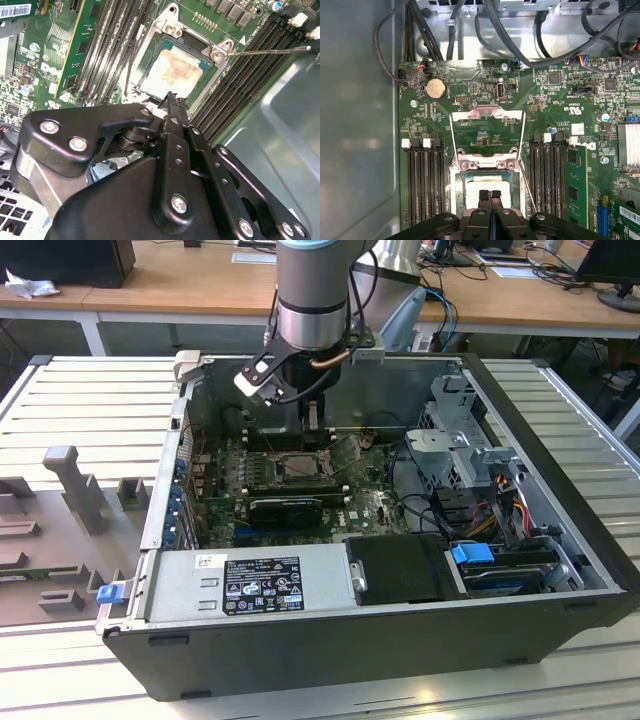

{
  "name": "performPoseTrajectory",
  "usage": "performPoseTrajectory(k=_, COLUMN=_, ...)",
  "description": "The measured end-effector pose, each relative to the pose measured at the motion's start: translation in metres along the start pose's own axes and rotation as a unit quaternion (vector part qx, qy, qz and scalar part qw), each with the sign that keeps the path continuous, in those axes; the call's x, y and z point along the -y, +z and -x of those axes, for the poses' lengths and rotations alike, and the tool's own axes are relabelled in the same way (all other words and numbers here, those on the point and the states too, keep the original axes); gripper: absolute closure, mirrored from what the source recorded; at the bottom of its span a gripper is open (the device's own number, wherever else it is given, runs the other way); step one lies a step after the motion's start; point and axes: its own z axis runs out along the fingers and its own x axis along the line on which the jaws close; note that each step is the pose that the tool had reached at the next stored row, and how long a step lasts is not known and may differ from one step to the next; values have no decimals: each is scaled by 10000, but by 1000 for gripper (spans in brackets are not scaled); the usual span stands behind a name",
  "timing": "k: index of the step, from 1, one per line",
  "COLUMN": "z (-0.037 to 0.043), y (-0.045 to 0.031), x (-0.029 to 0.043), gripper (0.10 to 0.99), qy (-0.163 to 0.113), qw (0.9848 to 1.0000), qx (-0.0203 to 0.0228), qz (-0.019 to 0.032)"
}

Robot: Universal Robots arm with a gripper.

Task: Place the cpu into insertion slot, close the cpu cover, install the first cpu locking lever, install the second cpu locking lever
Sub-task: 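Close the cpu cover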

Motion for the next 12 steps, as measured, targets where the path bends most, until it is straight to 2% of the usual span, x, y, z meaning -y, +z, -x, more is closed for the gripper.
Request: performPoseTrajectory(k=12, z=-19, y=-13, x=-11, gripper=980, qy=-1, qw=10000, qx=5, qz=0)
